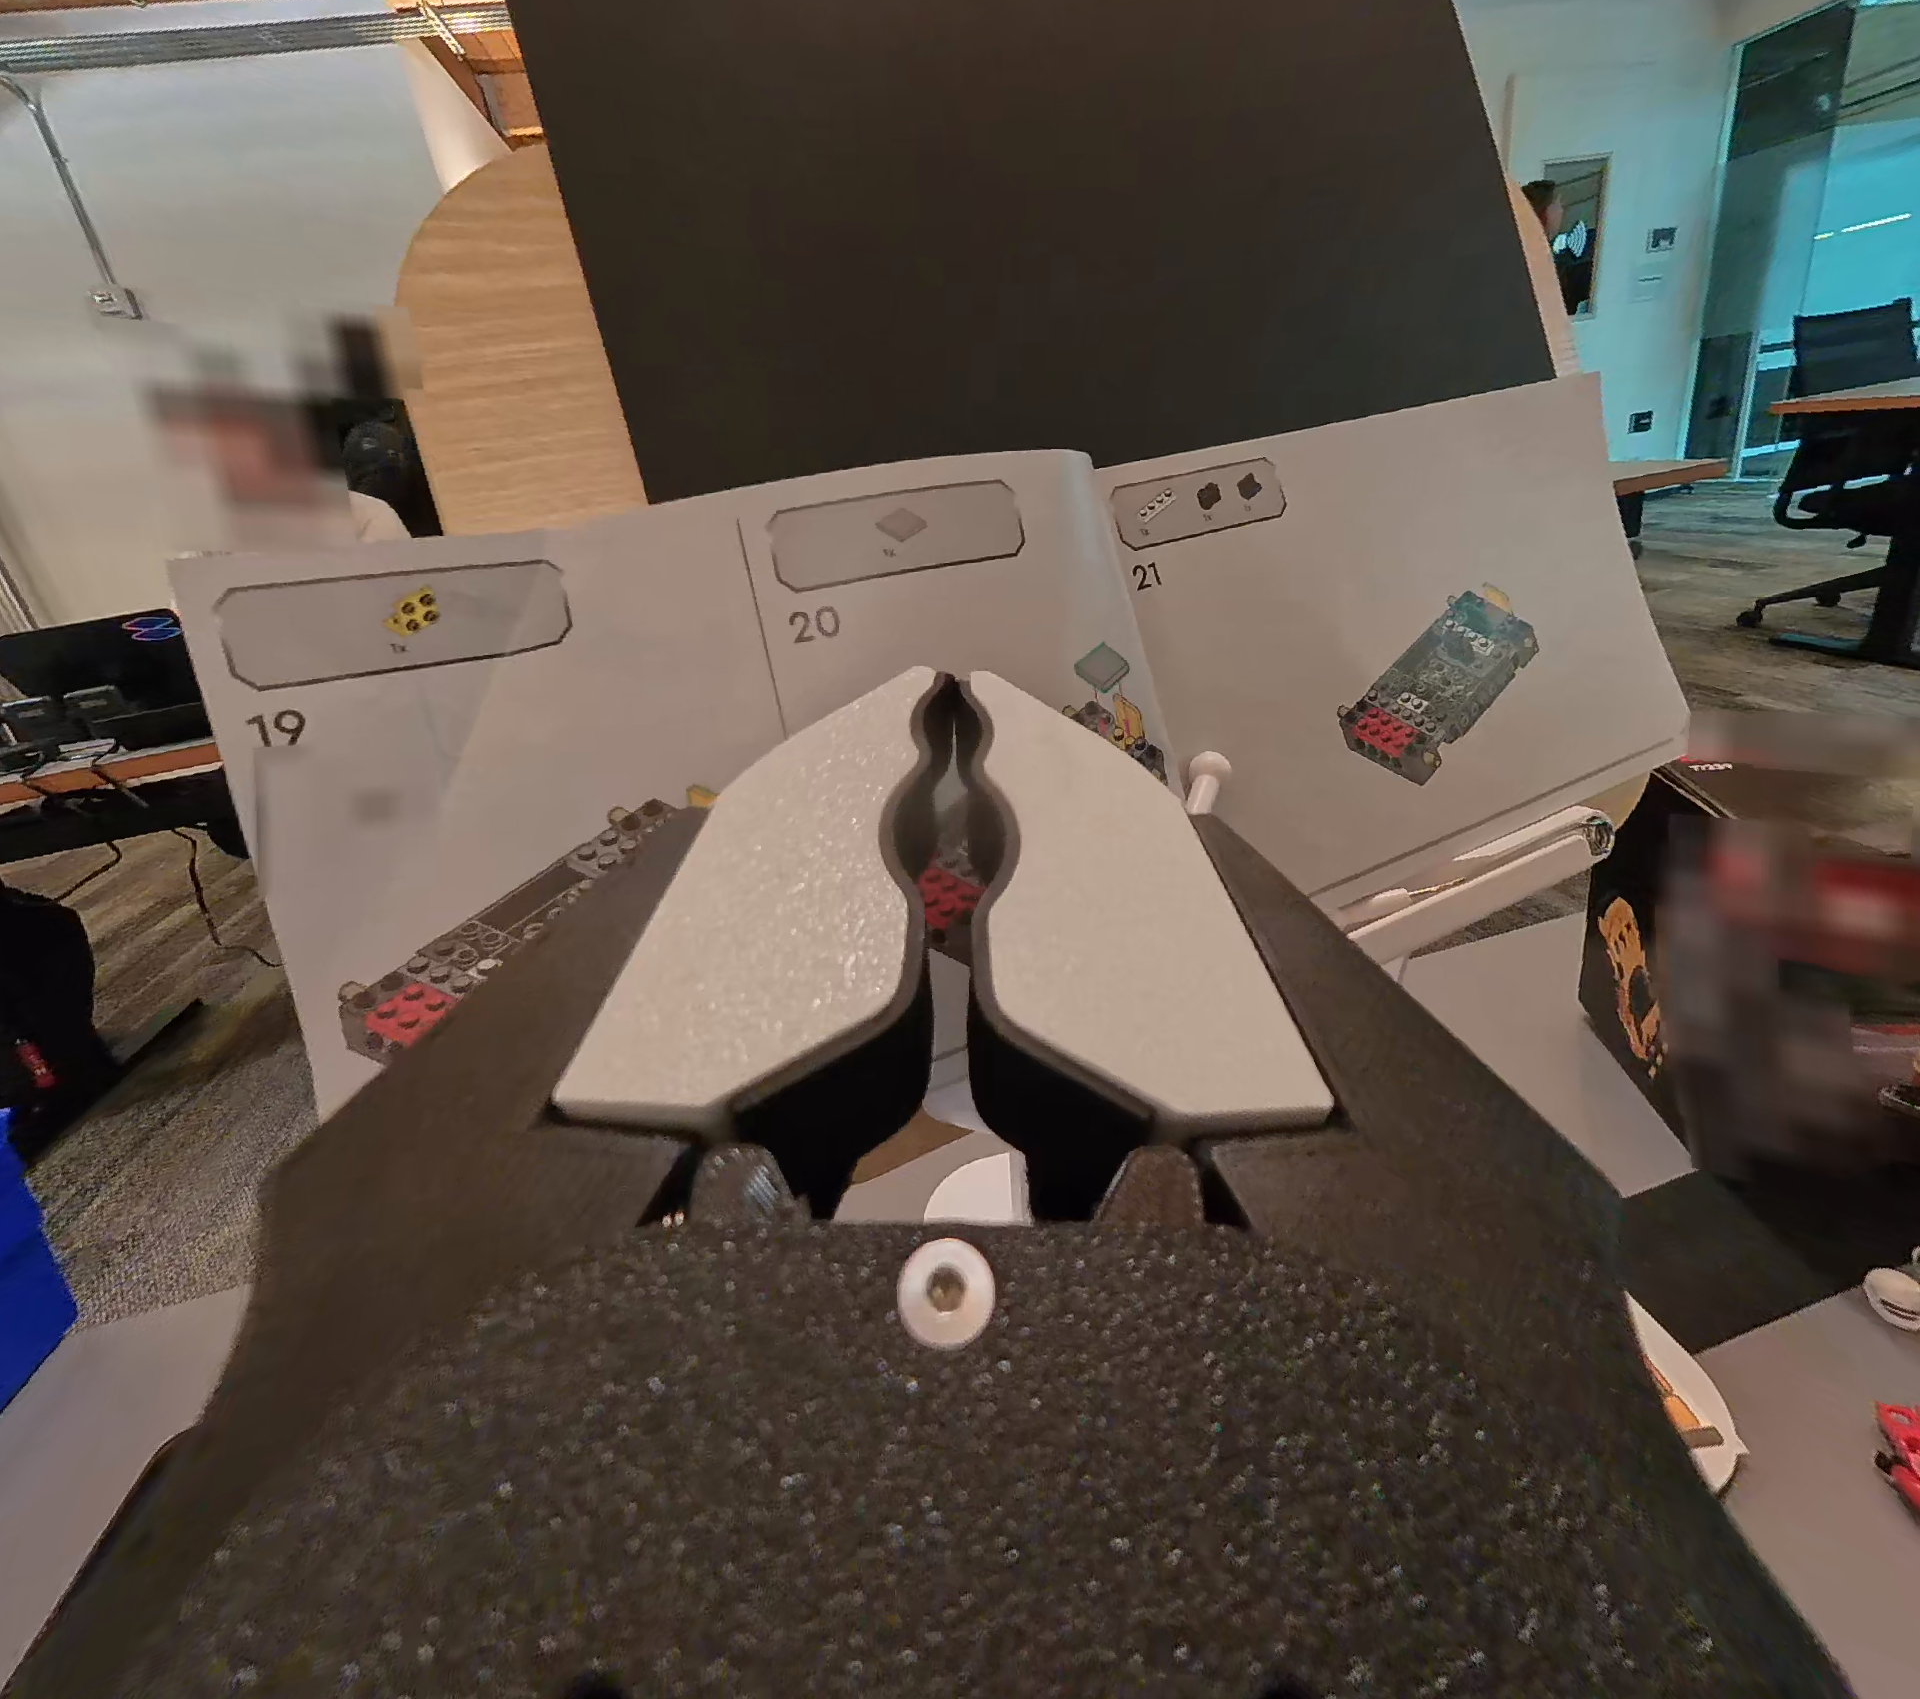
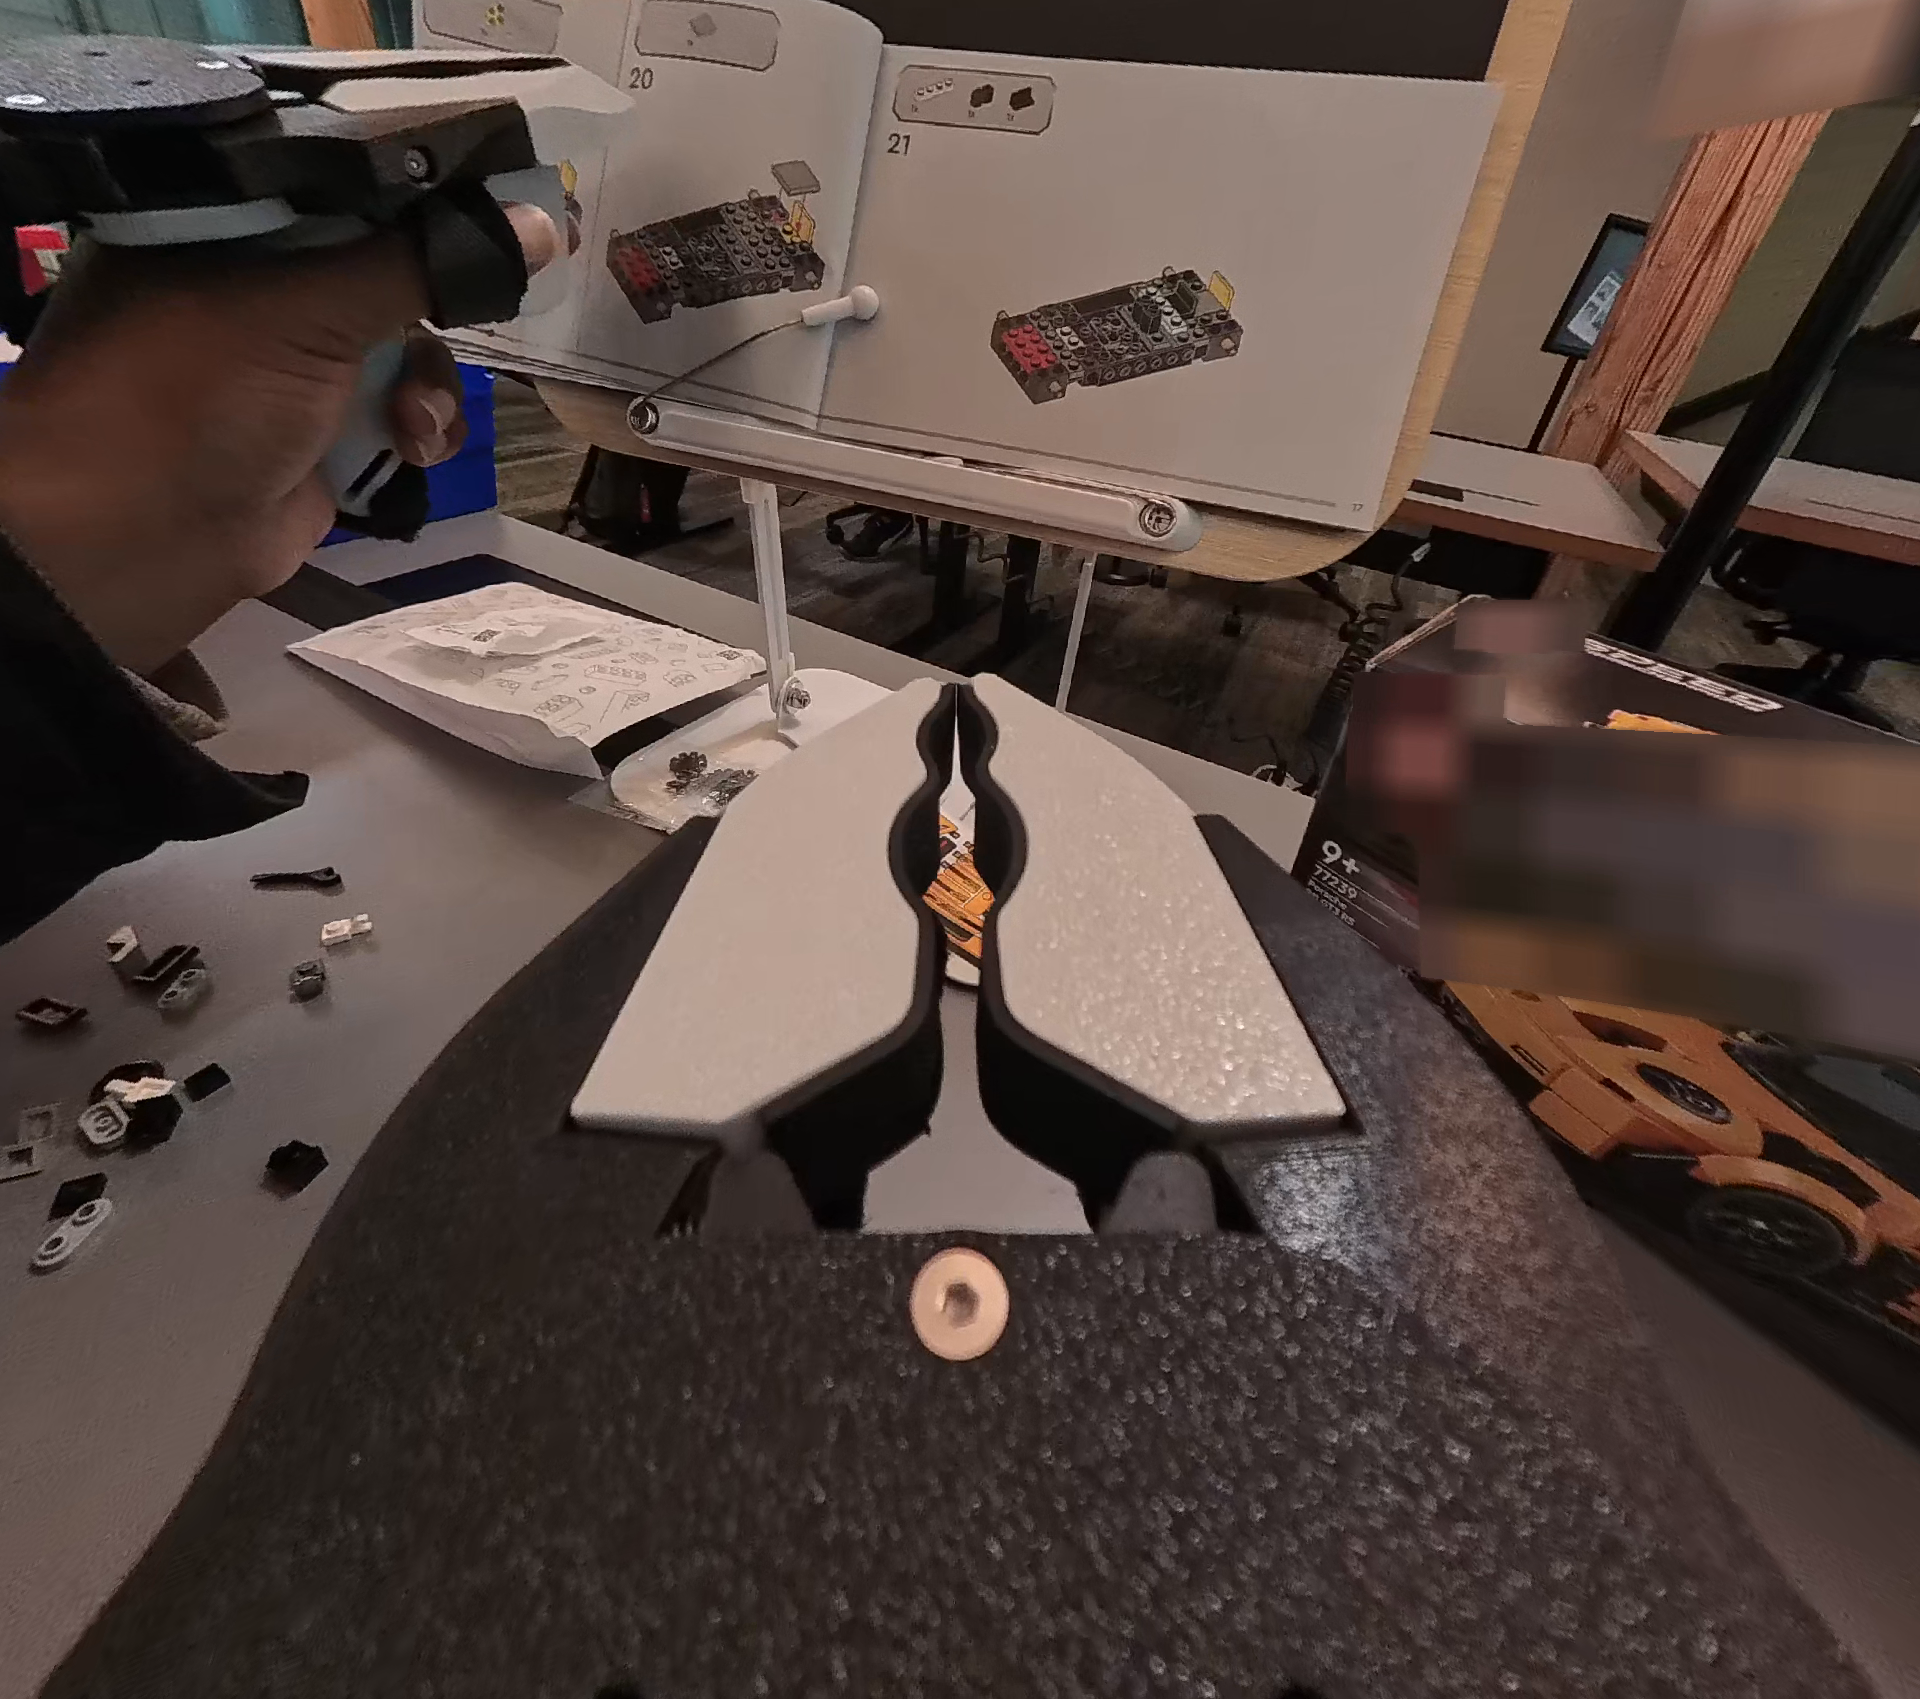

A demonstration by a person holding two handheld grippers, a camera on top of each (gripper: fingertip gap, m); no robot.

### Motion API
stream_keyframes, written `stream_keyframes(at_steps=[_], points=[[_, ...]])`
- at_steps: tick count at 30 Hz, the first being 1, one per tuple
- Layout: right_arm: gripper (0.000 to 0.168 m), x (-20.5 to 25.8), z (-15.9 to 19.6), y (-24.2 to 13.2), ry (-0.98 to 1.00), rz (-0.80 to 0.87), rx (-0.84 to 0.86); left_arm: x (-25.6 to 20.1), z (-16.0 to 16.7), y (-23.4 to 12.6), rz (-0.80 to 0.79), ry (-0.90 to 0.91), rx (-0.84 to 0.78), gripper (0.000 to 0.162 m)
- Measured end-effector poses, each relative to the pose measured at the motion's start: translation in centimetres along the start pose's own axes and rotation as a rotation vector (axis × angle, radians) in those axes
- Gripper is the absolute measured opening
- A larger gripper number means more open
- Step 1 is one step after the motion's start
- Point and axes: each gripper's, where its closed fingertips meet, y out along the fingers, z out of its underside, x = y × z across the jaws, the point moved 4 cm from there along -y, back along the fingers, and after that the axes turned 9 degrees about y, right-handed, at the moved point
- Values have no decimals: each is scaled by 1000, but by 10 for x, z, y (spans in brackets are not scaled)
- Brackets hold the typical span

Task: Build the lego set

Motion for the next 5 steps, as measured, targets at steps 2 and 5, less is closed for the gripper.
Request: stream_keyframes(at_steps=[2,5], points=[[0,0,0,0,0,1,0,0,0,0,1,4,-9,0],[0,-1,1,0,-1,-2,5,1,-1,0,-6,5,-17,0]])
